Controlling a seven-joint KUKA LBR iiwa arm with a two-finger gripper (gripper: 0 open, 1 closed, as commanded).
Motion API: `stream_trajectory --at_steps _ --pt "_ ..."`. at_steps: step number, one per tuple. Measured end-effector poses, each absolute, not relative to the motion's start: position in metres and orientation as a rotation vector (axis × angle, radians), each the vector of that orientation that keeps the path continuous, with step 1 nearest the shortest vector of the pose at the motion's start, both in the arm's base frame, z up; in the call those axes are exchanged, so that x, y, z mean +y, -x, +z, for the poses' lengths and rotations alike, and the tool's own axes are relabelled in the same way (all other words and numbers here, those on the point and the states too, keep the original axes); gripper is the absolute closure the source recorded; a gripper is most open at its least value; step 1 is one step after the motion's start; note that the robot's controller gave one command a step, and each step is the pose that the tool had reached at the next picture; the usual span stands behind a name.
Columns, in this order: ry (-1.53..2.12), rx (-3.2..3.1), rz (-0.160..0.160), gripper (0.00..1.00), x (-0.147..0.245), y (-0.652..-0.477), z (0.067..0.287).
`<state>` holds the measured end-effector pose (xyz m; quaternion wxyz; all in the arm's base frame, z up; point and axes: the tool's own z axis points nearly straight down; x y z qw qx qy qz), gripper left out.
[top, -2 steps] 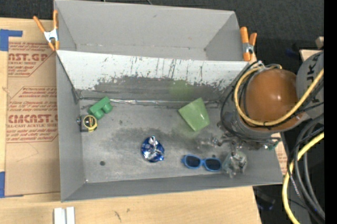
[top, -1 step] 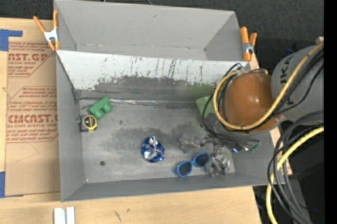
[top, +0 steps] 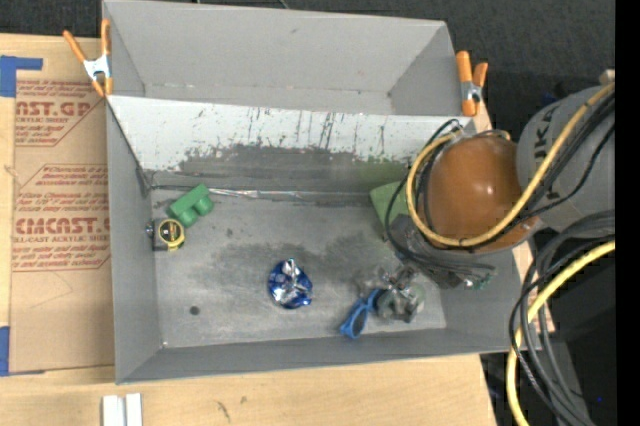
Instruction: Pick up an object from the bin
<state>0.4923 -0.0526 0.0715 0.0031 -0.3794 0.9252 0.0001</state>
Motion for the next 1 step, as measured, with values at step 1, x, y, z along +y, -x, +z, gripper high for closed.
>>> stream_trajectory --at_steps 1 --pt "1.279 2.86 -0.006 1.0 -0.0642 -0.5019 0.2322"
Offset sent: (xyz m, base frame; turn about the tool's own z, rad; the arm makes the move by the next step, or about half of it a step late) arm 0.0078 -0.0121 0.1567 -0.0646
